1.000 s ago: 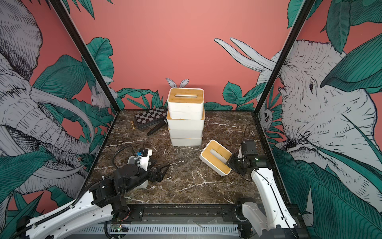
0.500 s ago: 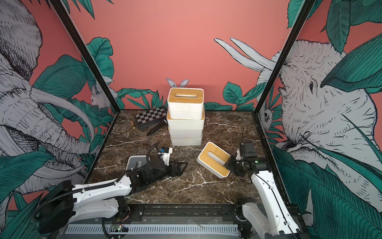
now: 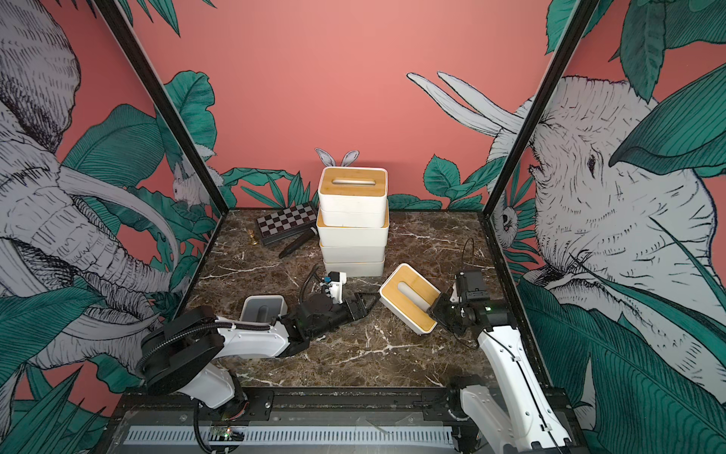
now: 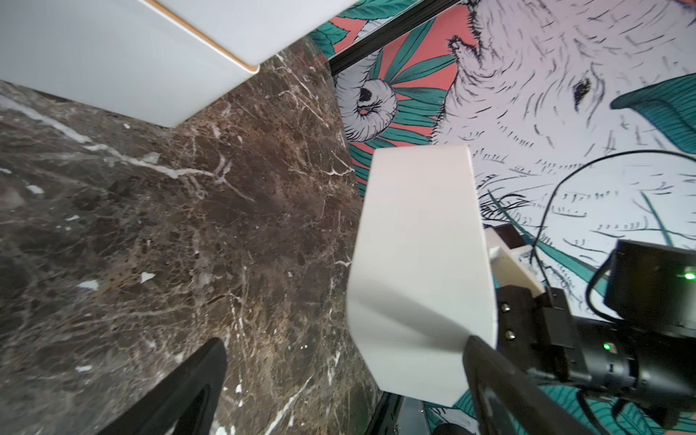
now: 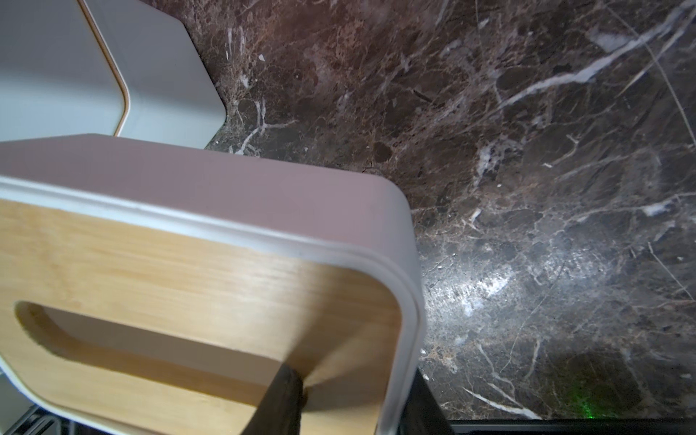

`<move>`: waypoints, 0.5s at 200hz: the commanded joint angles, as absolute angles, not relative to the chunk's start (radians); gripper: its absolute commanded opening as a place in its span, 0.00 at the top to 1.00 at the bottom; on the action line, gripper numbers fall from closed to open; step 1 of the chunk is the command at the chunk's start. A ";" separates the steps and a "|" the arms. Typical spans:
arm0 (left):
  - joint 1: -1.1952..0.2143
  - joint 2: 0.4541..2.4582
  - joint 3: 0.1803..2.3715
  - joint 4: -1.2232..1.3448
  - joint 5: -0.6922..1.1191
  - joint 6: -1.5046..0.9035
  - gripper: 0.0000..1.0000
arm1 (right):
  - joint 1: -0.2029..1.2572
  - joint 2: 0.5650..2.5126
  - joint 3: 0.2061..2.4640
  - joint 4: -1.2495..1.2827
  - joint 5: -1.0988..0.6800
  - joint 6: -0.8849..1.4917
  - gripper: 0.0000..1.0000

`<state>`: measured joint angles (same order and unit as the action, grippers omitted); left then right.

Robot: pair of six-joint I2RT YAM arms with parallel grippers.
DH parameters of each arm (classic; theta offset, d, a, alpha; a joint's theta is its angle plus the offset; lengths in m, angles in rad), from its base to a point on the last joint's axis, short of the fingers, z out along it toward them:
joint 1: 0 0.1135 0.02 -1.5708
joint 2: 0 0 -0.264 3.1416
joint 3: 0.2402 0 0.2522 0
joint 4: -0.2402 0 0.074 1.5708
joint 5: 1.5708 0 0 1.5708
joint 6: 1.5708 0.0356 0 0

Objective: Stack the tissue boxes
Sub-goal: Pick up the tissue box from the center of the board.

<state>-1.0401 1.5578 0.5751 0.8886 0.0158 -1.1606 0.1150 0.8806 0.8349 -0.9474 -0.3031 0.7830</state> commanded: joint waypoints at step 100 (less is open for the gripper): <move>-1.062 1.535 0.613 0.963 0.048 -1.152 0.01 | 0.130 0.845 0.826 -0.925 -0.405 0.775 0.85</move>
